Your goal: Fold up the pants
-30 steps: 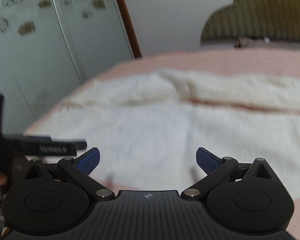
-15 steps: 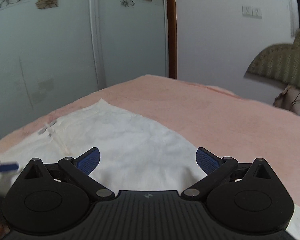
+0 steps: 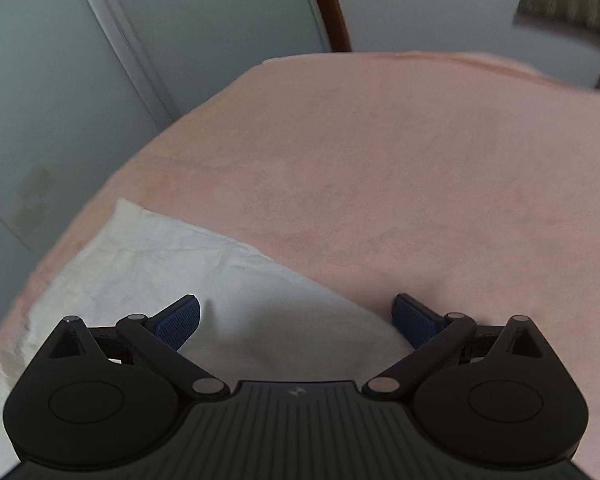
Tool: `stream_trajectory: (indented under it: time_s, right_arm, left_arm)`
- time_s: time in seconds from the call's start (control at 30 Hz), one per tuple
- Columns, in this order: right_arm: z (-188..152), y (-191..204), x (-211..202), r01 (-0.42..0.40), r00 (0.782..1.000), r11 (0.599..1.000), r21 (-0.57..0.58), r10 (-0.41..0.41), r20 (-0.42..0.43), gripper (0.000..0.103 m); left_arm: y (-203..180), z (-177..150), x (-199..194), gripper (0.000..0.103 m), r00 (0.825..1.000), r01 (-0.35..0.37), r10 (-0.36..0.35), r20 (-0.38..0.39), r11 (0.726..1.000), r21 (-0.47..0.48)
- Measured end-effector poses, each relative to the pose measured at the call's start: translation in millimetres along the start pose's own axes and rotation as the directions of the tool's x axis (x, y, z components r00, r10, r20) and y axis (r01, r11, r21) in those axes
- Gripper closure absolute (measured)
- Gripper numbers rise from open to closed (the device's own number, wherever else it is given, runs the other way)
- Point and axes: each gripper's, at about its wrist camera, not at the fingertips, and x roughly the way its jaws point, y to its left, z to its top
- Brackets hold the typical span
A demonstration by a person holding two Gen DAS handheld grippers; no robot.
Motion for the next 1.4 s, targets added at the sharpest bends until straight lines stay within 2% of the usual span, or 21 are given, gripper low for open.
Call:
stream_trajectory:
  time_s: [0.07,0.13,0.17,0.2,0.27,0.37,0.43,0.5,0.63,0.7,0.8,0.87,0.9,0.93,1.0,1.07,1.13,1.17,1.2,1.3,1.4]
  right_arm:
    - [-0.1,3.0,0.6,-0.035,0.999,0.998,-0.048,0.035,-0.001,0.000]
    - [-4.3,12.3,1.3,0.016,1.000,0.989,-0.144,-0.015,0.004,0.020]
    - [-7.8,19.4,2.4,0.060,0.998,0.976,-0.208,-0.059,0.013,0.043]
    - [-11.1,24.3,0.4,0.072,0.997,0.965,-0.252,-0.067,0.030,0.057]
    - [-16.4,27.5,-4.4,0.025,0.999,0.962,-0.271,-0.015,0.038,0.077]
    - [-29.1,42.4,-14.9,0.057,0.997,0.926,-0.374,-0.035,0.066,0.086]
    - [-45.0,63.4,-25.3,0.111,0.992,0.857,-0.503,-0.062,0.114,0.087]
    - [-68.0,88.1,-40.4,0.175,0.980,0.746,-0.642,-0.070,0.186,0.087]
    - [-116.0,116.7,-58.6,0.259,0.961,0.548,-0.795,-0.061,0.271,0.087]
    - [-138.3,123.1,-60.9,0.291,0.953,0.453,-0.842,-0.064,0.295,0.087]
    - [-159.6,123.5,-59.8,0.298,0.953,0.383,-0.874,-0.062,0.298,0.087]
    - [-168.5,121.6,-60.1,0.305,0.950,0.363,-0.881,-0.058,0.305,0.087]
    - [-171.0,119.0,-61.4,0.307,0.949,0.365,-0.879,-0.054,0.310,0.087]
    - [-171.1,118.2,-63.6,0.305,0.949,0.378,-0.874,-0.051,0.310,0.087]
    - [-169.1,117.8,-59.3,0.298,0.950,0.411,-0.861,-0.040,0.310,0.087]
    - [-172.9,116.2,-61.0,0.298,0.949,0.425,-0.855,-0.032,0.315,0.087]
    - [-172.5,113.9,-60.9,0.304,0.946,0.423,-0.854,-0.027,0.323,0.087]
    - [-174.6,114.0,-61.6,0.309,0.944,0.423,-0.852,-0.026,0.329,0.087]
    - [-177.2,114.0,-62.0,0.315,0.941,0.425,-0.849,-0.023,0.338,0.087]
    - [-184.5,114.0,-71.6,0.347,0.928,0.420,-0.839,-0.026,0.371,0.083]
    - [-192.7,117.1,-88.6,0.385,0.913,0.420,-0.822,-0.044,0.406,0.072]
  left_arm:
    - [-0.2,0.1,-0.3,0.000,1.000,0.000,0.000,0.000,1.000,0.000]
    - [-0.7,0.5,-0.2,0.000,1.000,-0.002,0.002,0.000,1.000,0.001]
    - [-1.1,0.5,-0.1,0.000,1.000,-0.002,0.002,0.000,1.000,0.002]
    - [-1.4,0.6,-0.3,0.000,1.000,-0.003,0.003,0.000,1.000,0.002]
    - [-0.2,1.3,0.5,0.000,1.000,0.000,0.000,0.000,1.000,-0.002]
    - [6.4,7.0,-1.4,0.002,0.999,0.026,-0.026,-0.020,1.000,-0.015]
    - [20.5,18.3,-2.2,0.002,0.995,0.084,-0.086,-0.043,0.995,-0.049]
    - [41.0,39.9,1.8,0.002,0.989,0.132,-0.138,-0.047,0.985,-0.110]
    - [80.0,94.1,27.3,0.002,0.983,0.165,-0.178,-0.033,0.957,-0.239]
    - [95.5,121.5,45.9,0.002,0.976,0.201,-0.218,-0.019,0.927,-0.318]
    - [111.8,155.5,83.5,0.002,0.943,0.279,-0.331,-0.038,0.846,-0.454]
    - [118.4,170.8,116.0,0.003,0.909,0.308,-0.412,-0.068,0.771,-0.558]
    - [120.9,175.1,131.6,0.002,0.900,0.298,-0.428,-0.081,0.740,-0.604]
    - [120.6,178.6,144.9,0.003,0.895,0.284,-0.435,-0.094,0.721,-0.632]
    - [118.3,184.1,171.2,0.007,0.896,0.229,-0.422,-0.139,0.707,-0.670]
    - [116.6,185.7,187.2,0.020,0.895,0.203,-0.421,-0.149,0.679,-0.705]
    - [116.3,184.9,198.1,0.083,0.877,0.195,-0.447,-0.173,0.661,-0.724]
    - [114.8,182.5,198.4,0.094,0.872,0.193,-0.456,-0.180,0.657,-0.729]
    - [115.7,179.6,194.1,0.101,0.882,0.194,-0.440,-0.169,0.665,-0.721]
    - [112.6,169.0,154.7,0.101,0.915,0.232,-0.387,-0.114,0.735,-0.637]
    - [116.7,150.7,102.8,0.101,0.923,0.294,-0.383,-0.041,0.769,-0.568]
